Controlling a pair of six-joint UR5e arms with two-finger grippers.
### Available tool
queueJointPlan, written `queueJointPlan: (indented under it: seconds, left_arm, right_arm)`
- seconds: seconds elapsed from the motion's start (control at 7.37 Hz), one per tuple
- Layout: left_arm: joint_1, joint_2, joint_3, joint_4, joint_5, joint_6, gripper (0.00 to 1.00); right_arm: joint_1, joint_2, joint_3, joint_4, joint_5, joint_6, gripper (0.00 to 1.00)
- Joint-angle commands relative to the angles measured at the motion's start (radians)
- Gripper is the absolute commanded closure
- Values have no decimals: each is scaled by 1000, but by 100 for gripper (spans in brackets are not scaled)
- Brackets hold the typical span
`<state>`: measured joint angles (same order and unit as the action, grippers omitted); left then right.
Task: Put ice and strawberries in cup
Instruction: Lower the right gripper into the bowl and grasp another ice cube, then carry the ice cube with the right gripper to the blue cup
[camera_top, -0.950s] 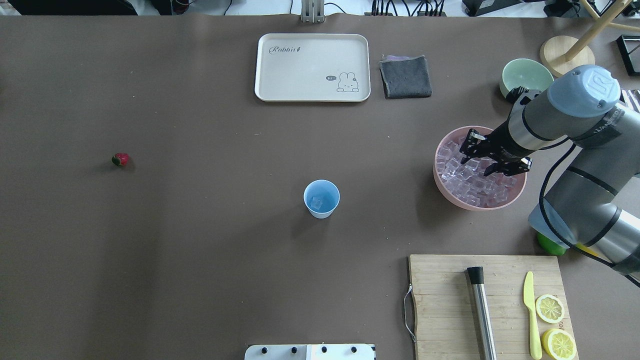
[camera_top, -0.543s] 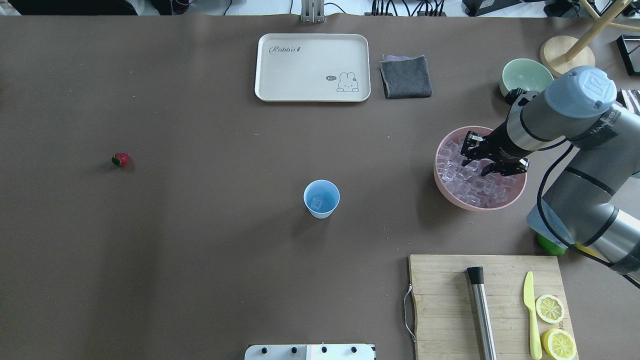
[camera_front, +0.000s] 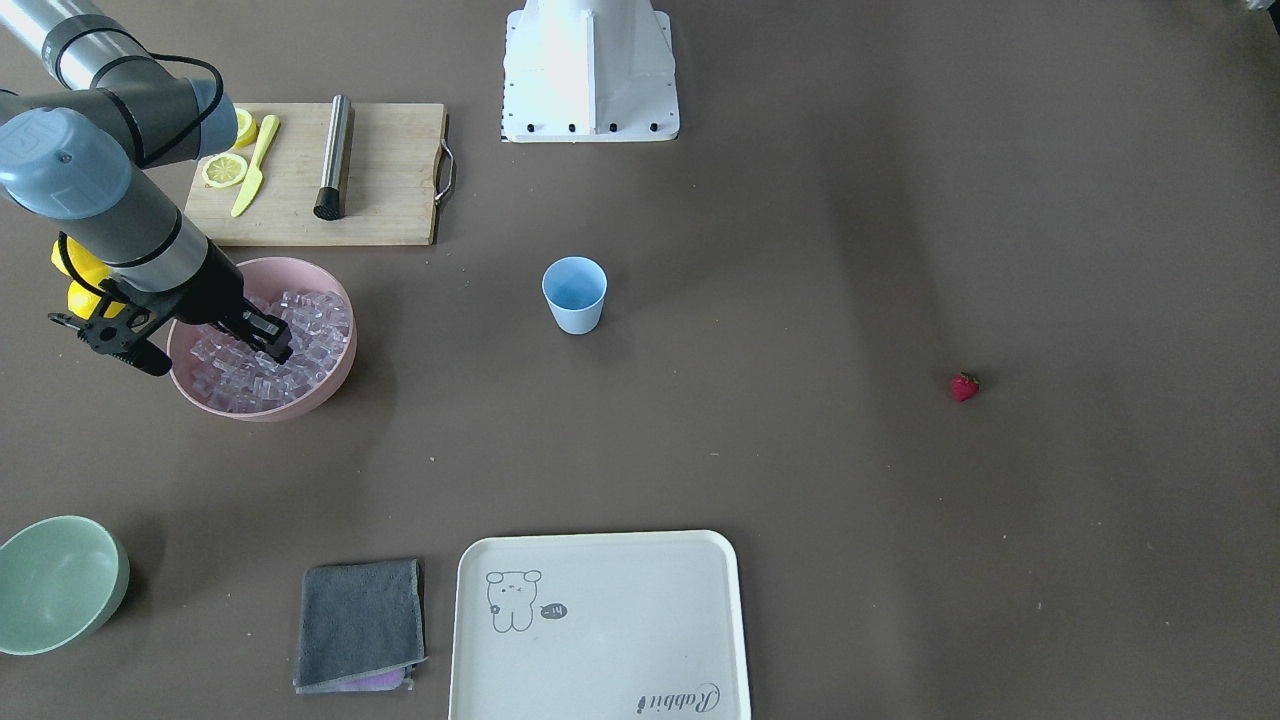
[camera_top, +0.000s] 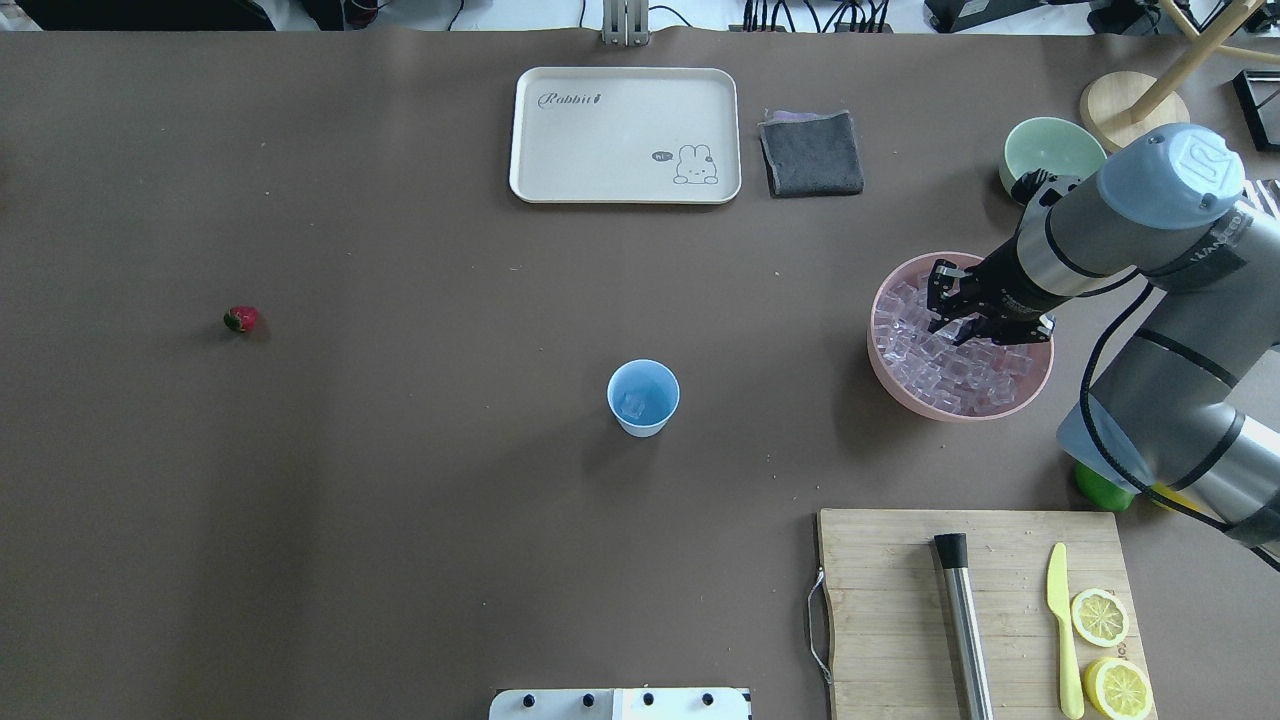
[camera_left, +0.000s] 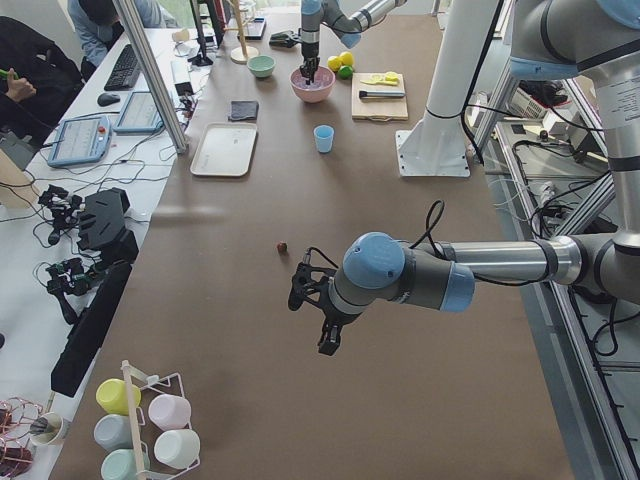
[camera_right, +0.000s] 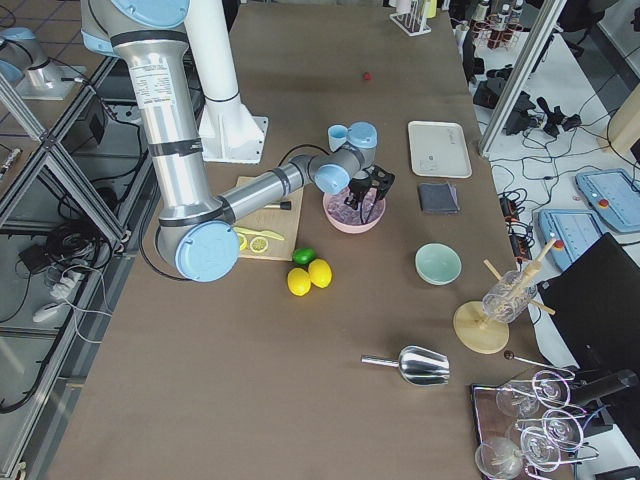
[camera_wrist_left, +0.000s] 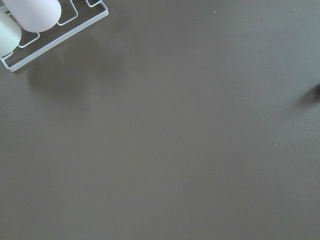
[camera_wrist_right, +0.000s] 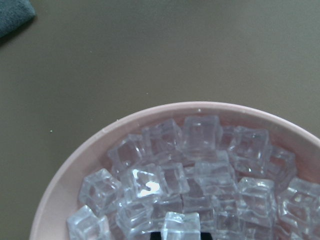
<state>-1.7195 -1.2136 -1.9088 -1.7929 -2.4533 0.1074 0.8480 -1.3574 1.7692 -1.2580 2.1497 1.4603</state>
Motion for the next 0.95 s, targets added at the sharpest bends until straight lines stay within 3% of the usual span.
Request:
queueJointPlan:
  seconds: [0.0, 0.27, 0.54, 0.81]
  left_arm:
    - [0, 0, -1, 1, -18, 0, 2]
    - [0, 9, 1, 0, -20, 1, 2]
    - [0, 11, 2, 0, -20, 3, 2]
    - [0, 11, 10, 0, -20, 5, 2]
  right_arm:
    - [31, -2, 115, -53, 39, 3, 100]
    - [-79, 107, 164, -157, -29, 21, 100]
    - [-220, 228, 150, -223, -108, 41, 100]
    - [-288, 291, 127, -250, -171, 43, 100]
